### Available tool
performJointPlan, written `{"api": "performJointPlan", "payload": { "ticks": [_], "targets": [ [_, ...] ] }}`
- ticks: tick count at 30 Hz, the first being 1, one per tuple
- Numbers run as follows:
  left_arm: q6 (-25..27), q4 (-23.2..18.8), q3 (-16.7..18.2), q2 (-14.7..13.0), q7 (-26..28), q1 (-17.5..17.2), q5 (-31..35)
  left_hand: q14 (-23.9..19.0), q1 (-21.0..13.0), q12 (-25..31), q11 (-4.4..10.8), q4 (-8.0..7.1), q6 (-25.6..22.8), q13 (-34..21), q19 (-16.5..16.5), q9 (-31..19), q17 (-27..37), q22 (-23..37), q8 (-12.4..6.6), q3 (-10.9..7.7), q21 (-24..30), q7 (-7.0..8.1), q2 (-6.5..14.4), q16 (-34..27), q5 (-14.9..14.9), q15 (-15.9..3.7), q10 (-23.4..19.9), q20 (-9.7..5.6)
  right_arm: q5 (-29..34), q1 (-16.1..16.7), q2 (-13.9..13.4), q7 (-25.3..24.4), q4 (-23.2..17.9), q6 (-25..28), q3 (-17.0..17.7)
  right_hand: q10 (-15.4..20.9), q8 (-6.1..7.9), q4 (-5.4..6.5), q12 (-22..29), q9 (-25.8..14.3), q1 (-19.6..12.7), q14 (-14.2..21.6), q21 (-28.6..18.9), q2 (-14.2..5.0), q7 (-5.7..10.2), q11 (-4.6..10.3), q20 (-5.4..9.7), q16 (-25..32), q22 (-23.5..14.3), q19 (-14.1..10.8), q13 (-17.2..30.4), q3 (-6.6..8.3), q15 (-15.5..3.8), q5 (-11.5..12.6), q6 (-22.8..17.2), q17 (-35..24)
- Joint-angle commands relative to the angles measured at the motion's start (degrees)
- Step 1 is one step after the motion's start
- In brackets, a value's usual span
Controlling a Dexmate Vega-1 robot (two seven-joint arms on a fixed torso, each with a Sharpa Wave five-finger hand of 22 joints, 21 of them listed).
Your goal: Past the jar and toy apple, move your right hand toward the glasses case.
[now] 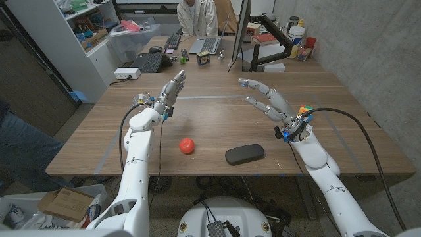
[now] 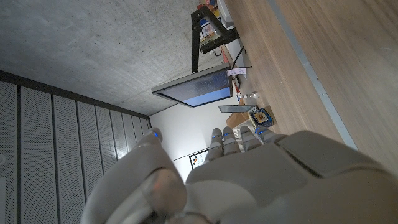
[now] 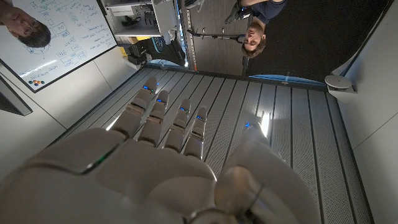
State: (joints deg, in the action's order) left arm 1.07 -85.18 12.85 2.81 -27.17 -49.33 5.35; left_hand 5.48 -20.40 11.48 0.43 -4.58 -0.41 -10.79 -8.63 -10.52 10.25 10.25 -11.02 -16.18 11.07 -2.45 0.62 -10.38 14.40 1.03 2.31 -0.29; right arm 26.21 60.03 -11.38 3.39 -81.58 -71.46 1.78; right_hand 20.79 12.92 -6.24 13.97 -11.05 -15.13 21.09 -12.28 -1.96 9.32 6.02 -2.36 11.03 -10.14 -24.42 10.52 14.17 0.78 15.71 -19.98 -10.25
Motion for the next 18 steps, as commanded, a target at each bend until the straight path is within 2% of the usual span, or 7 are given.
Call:
{"api": "performJointPlan", "payload": {
  "ticks": [1, 16, 18],
  "targets": [
    [0.6, -0.4, -0.4, -0.2, 0.3, 0.1, 0.4, 0.5, 0.0, 0.1, 0.46, 0.04, 0.3, -0.1, 0.0, -0.3, 0.3, 0.3, -0.22, 0.26, 0.6, -0.23, 0.4, -0.4, 0.0, -0.32, 0.1, -0.10, 3.6, -0.2, -0.9, -2.3, -0.5, -0.6, 0.3, 0.5, -0.04, -0.27, 0.1, -0.1, -0.1, 0.6, 0.1, 0.31, 0.17, 0.45, 0.25, -0.1, -0.1, -0.4, 0.3, 0.03, -0.35, 0.5, -0.5, -0.3],
    [0.6, 0.4, -0.5, -0.2, 0.0, 0.5, 0.5, 0.6, -0.1, 0.1, 0.18, 0.07, 0.2, -0.1, -0.1, -0.3, 0.3, 0.3, -0.26, 0.37, 0.6, -0.22, 0.4, -0.3, -0.1, -0.40, 0.1, 0.15, 11.8, 1.1, -0.8, -7.3, -3.0, 0.6, 2.0, 0.5, -0.21, -0.19, 0.0, -0.1, 0.1, 0.6, 0.5, 0.30, 0.42, 0.61, -0.06, -0.2, -0.2, 0.0, 0.3, -0.05, -0.34, 0.9, -0.6, -0.3],
    [0.6, 0.3, -0.5, -0.2, 0.1, 0.5, 0.6, 0.6, -0.1, 0.1, 0.10, 0.07, 0.2, -0.1, -0.1, -0.3, 0.3, 0.3, -0.26, 0.39, 0.6, -0.21, 0.4, -0.3, -0.1, -0.39, 0.1, 0.20, 12.4, 1.3, -1.2, -7.8, -3.3, 1.0, 1.9, 0.5, -0.24, -0.17, -0.1, -0.1, 0.1, 0.5, 0.5, 0.27, 0.43, 0.19, -0.14, -0.2, -0.2, 0.1, 0.3, -0.05, -0.42, 1.0, -0.7, -0.3]
  ]
}}
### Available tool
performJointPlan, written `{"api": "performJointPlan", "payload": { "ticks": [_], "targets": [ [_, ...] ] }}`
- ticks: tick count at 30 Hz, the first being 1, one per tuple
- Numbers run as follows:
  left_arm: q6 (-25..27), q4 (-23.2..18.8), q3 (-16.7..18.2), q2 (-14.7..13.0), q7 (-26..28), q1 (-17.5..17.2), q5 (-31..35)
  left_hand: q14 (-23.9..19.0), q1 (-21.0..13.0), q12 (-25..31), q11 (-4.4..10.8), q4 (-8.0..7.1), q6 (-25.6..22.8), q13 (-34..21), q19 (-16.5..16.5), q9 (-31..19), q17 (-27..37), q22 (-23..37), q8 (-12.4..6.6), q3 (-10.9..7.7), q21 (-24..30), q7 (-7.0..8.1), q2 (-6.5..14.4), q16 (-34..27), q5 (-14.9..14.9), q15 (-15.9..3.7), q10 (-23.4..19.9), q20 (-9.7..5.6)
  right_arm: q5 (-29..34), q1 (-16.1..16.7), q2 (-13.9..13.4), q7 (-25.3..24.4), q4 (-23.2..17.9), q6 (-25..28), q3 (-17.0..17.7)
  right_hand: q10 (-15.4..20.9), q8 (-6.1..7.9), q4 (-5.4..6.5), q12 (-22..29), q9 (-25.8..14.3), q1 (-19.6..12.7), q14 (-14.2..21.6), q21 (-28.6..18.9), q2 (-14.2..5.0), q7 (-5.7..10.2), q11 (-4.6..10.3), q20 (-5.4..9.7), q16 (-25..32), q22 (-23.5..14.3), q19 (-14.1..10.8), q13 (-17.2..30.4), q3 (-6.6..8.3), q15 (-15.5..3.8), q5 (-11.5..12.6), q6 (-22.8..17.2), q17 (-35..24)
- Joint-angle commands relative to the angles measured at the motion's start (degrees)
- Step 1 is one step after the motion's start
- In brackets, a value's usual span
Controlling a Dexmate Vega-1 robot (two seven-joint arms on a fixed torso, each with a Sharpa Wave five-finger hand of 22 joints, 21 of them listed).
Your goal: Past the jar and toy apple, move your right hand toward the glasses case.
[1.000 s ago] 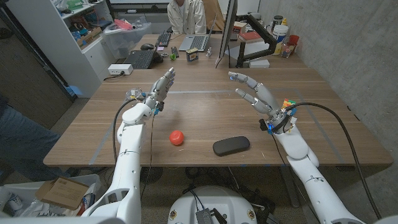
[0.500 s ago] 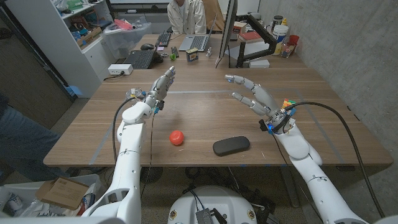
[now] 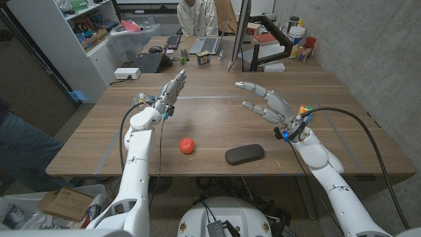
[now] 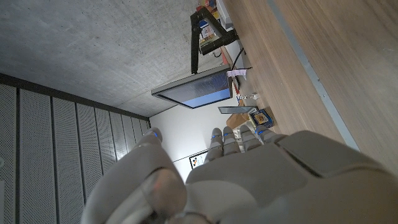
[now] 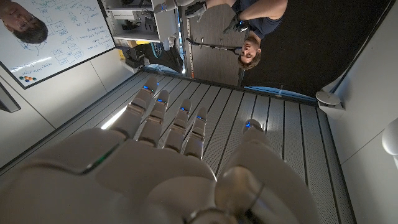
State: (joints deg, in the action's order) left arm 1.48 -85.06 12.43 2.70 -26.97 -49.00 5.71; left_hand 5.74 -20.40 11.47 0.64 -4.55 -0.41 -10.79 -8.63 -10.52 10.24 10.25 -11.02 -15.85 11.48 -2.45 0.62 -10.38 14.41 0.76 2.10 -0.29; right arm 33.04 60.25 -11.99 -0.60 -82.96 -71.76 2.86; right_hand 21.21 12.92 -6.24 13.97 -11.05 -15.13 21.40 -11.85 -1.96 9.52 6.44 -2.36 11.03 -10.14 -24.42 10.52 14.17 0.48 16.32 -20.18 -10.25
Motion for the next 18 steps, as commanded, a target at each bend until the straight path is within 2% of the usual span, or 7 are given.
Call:
{"api": "performJointPlan", "payload": {
  "ticks": [1, 16, 18],
  "targets": [
    [0.2, 0.1, 0.0, -0.1, -0.1, 0.2, 0.2, 0.4, -0.1, 0.1, -0.02, 0.05, 0.2, -0.1, -0.1, -0.3, 0.3, 0.3, -0.26, 0.07, 0.2, -0.24, 0.5, -0.3, -0.1, -0.13, 0.3, 0.19, 5.7, 1.2, -0.7, -4.0, -2.1, 1.5, 0.6, 0.0, -0.26, -0.16, -0.1, -0.1, 0.1, 0.2, 0.1, 0.24, 0.23, -0.32, -0.20, -0.2, -0.2, 0.1, 0.3, -0.05, -0.11, 0.4, -0.5, -0.3],
    [0.7, -0.6, 0.0, -0.1, -0.1, -0.4, 0.2, 0.3, -0.1, 0.1, 0.27, 0.06, 0.1, -0.1, -0.1, -0.3, 0.3, 0.3, -0.28, 0.17, 0.1, -0.23, 0.5, -0.4, -0.2, -0.17, 0.3, 0.55, 8.5, 1.9, -3.5, -8.5, -2.8, 2.4, -1.2, 0.1, -0.47, 0.04, -0.2, -0.2, 0.3, 0.1, 0.3, -0.08, 0.53, 0.55, -0.27, -0.2, -0.2, 0.2, 0.3, -0.03, -0.28, 0.7, -0.5, -0.3],
    [0.6, -0.7, 0.0, -0.1, 0.0, -0.5, 0.3, 0.3, -0.1, 0.1, 0.22, 0.06, 0.2, -0.1, -0.2, -0.3, 0.3, 0.3, -0.26, 0.18, 0.1, -0.19, 0.5, -0.4, -0.2, -0.17, 0.4, 0.57, 10.6, 2.2, -3.4, -9.8, -3.1, 2.5, -0.8, 0.1, -0.49, 0.05, -0.2, -0.2, 0.4, 0.3, 0.2, -0.08, 0.55, 0.46, -0.25, -0.2, -0.2, 0.1, 0.3, -0.04, -0.32, 0.7, -0.5, -0.3]
  ]
}}
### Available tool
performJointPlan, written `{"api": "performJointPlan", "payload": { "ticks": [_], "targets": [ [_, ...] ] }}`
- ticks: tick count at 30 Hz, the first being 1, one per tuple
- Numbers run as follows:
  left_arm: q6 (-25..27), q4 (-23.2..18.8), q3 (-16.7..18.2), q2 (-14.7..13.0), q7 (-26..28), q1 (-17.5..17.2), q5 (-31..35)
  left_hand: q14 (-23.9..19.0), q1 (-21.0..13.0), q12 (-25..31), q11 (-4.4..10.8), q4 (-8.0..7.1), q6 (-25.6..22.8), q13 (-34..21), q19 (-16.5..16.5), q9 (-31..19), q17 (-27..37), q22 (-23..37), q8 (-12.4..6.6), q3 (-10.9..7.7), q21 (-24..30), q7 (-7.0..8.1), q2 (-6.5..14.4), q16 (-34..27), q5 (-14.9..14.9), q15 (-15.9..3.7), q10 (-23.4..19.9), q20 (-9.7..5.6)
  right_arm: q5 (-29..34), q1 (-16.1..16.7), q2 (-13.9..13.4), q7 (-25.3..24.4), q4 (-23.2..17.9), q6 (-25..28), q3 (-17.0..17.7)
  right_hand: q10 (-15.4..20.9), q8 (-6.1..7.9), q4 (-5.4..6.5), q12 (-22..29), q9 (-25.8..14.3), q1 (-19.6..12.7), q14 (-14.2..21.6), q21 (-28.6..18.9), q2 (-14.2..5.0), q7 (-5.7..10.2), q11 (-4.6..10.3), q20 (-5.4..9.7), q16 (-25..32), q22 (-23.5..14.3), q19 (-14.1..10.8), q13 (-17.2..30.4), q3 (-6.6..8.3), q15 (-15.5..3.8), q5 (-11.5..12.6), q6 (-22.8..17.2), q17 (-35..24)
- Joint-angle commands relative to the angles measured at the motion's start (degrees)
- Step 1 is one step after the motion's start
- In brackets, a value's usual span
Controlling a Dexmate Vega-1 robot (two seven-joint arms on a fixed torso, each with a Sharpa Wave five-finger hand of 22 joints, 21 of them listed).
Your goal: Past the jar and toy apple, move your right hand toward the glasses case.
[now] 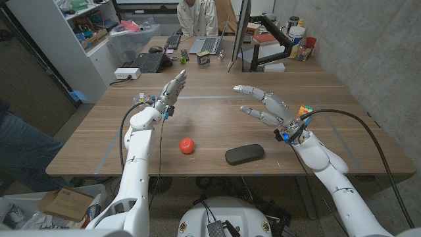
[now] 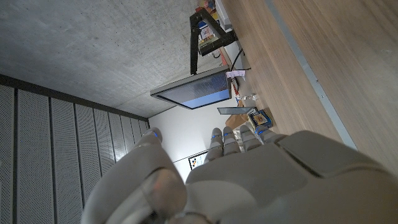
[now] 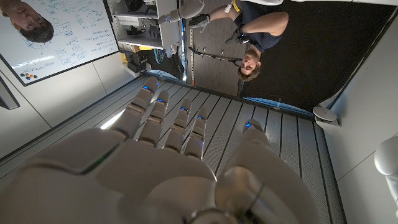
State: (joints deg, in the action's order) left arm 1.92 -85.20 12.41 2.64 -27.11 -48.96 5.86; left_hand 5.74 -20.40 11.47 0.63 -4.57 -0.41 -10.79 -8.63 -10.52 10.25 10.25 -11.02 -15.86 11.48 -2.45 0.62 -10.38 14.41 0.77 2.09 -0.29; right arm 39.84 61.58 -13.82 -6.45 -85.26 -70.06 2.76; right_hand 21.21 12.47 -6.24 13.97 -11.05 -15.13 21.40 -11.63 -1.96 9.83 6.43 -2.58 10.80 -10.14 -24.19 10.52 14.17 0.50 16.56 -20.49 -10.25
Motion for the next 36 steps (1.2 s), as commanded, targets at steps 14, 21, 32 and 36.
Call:
{"api": "performJointPlan", "payload": {
  "ticks": [14, 21, 32, 36],
  "targets": [
    [0.0, -1.4, -0.7, -0.2, 0.6, -1.0, 0.9, 0.3, -0.1, 0.1, 0.16, 0.08, 0.2, -0.1, -0.2, -0.3, 0.3, 0.3, -0.26, 0.30, 0.1, -0.15, 0.6, -0.4, -0.2, -0.17, 0.4, 0.66, 8.7, 2.9, -4.7, -8.9, -4.4, 4.2, -1.6, 0.2, -0.09, 0.05, -0.2, -0.2, 0.6, 0.3, 0.1, 0.12, 0.93, 0.37, 0.01, 0.0, -0.2, -0.2, 0.4, -0.20, -0.67, 0.8, -0.4, -0.3],
    [0.4, -2.2, -1.0, -0.2, 0.7, -1.3, 1.1, 0.3, -0.1, 0.1, 0.27, 0.09, 0.2, -0.1, -0.2, -0.3, 0.3, 0.3, -0.26, 0.34, 0.2, -0.14, 0.6, -0.4, -0.2, -0.18, 0.3, 0.73, 9.9, 3.4, -6.8, -11.4, -5.3, 5.7, -2.9, 0.2, -0.31, 0.03, -0.3, -0.2, 0.6, 0.2, 0.1, 0.27, 0.94, 0.08, -0.13, 0.0, -0.2, -0.1, 0.4, -0.29, -0.64, 0.9, -0.1, -0.3],
    [0.9, -2.7, -1.3, -0.1, 0.9, -1.5, 1.2, 0.4, -0.2, 0.1, 0.25, 0.10, 0.2, -0.1, -0.2, -0.3, 0.3, 0.3, -0.28, 0.43, 0.2, -0.18, 0.6, -0.4, -0.3, -0.19, 0.4, 0.78, 12.6, 4.5, -9.9, -14.4, -7.9, 9.1, -4.5, -0.1, -0.66, -0.06, -0.5, -0.2, 0.6, 0.1, 0.3, 0.45, 1.27, -0.28, -0.49, -0.1, -0.2, 0.2, 0.4, -0.37, -0.62, 1.1, 0.6, -0.3],
    [0.7, -2.3, -1.4, -0.1, 0.9, -1.3, 1.2, 0.4, -0.2, 0.1, 0.20, 0.11, 0.1, -0.1, -0.2, -0.3, 0.3, 0.3, -0.31, 0.46, 0.2, -0.19, 0.6, -0.4, -0.3, -0.17, 0.4, 0.79, 13.4, 4.9, -10.9, -15.6, -8.1, 10.6, -5.4, -0.4, -1.01, -0.13, -0.6, -0.2, 0.6, 0.2, 0.3, 0.49, 1.21, -0.46, -0.54, -0.1, -0.2, 0.2, 0.4, -0.36, -0.61, 1.2, 1.4, -0.3]
  ]
}}
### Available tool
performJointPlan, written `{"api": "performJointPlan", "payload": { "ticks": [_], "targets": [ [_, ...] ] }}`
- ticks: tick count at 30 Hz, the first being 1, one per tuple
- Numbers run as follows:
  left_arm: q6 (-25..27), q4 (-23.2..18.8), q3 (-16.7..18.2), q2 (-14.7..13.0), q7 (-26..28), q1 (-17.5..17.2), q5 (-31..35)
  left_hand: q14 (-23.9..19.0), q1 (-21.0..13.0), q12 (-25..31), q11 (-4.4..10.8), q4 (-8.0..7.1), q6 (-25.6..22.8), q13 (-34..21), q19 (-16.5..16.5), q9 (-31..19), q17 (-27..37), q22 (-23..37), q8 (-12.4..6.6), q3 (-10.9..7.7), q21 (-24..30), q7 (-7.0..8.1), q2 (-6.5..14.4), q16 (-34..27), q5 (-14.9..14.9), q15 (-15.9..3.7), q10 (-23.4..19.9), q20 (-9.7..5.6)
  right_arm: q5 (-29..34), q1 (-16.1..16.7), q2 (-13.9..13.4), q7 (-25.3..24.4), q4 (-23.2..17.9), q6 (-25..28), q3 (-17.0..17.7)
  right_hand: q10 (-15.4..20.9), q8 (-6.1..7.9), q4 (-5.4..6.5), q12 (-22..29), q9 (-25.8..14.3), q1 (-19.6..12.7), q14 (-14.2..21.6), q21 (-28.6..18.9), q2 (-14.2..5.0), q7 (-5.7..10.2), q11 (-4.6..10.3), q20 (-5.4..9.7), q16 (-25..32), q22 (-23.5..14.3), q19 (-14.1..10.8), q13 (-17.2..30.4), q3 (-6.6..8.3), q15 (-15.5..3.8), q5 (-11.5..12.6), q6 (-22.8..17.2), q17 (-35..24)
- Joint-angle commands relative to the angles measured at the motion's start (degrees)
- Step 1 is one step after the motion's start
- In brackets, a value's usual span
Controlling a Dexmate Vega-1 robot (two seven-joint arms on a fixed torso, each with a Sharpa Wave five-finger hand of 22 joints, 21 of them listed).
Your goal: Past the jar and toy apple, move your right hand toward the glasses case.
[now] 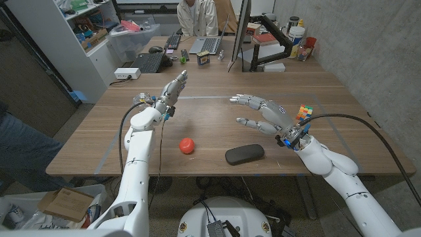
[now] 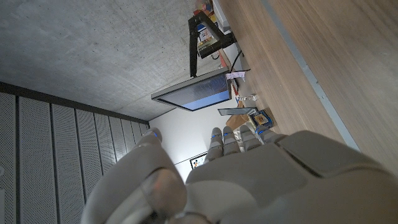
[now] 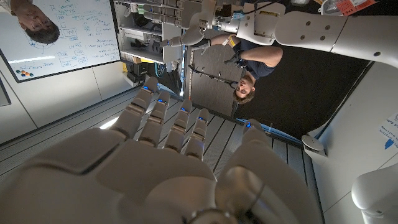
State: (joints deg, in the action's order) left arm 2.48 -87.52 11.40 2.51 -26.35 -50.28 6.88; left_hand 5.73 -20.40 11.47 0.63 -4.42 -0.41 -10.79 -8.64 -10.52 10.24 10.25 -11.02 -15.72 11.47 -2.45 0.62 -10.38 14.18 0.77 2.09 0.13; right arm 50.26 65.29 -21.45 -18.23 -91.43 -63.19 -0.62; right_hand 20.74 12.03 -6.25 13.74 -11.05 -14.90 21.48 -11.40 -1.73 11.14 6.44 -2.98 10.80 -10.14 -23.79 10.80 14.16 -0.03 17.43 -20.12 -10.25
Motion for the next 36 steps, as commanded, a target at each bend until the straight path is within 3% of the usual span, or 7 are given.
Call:
{"api": "performJointPlan", "payload": {
  "ticks": [1, 20, 36],
  "targets": [
    [0.1, 0.1, -0.4, 0.0, 0.1, 0.1, 0.2, 0.4, -0.2, 0.2, 0.08, -0.04, 0.1, -0.1, -0.2, -0.3, 0.3, 0.3, -0.30, 0.33, 0.2, -0.15, 0.6, -0.4, -0.1, -0.18, 0.3, 0.39, 3.5, 1.2, -3.5, -4.3, -2.0, 4.1, -2.2, 0.0, -0.63, -0.14, -0.4, -0.2, 0.3, 0.1, 0.1, 0.27, -0.14, -0.48, -0.12, -0.1, -0.2, -0.2, 0.1, -0.35, -0.07, 0.4, 1.2, -0.3],
    [-0.6, 1.3, -0.1, 0.0, 0.0, 0.8, 0.1, 0.4, -0.2, 0.1, 0.08, -0.02, 0.2, -0.1, -0.3, -0.3, 0.3, 0.3, -0.28, 0.45, 0.1, -0.16, 0.7, -0.4, -0.1, -0.15, 0.6, 0.41, 7.1, 1.8, -8.8, -10.8, -3.6, 10.7, -7.2, 0.0, -0.84, -0.28, -0.5, -0.2, 0.2, 0.2, 0.2, 0.29, 0.15, -0.72, -0.42, 0.0, -0.2, 0.1, 0.1, -0.32, -0.14, 0.6, 1.8, -0.3],
    [-0.8, 2.0, 0.3, -0.2, -0.5, 1.2, -0.3, 0.7, -0.2, 0.0, 0.17, -0.02, 0.2, -0.1, -0.4, -0.3, 0.3, 0.3, -0.29, 0.55, 0.1, -0.32, 0.7, -0.3, -0.1, -0.10, 0.8, 0.51, 6.6, 2.3, -12.1, -11.3, -4.7, 14.8, -10.5, 0.1, -0.75, -0.40, -0.5, -0.1, 0.0, 0.2, 0.2, 0.30, 0.27, -0.54, -0.62, -0.1, -0.2, 0.1, 0.2, -0.29, -0.13, 0.8, 1.7, -0.3]
  ]
}}
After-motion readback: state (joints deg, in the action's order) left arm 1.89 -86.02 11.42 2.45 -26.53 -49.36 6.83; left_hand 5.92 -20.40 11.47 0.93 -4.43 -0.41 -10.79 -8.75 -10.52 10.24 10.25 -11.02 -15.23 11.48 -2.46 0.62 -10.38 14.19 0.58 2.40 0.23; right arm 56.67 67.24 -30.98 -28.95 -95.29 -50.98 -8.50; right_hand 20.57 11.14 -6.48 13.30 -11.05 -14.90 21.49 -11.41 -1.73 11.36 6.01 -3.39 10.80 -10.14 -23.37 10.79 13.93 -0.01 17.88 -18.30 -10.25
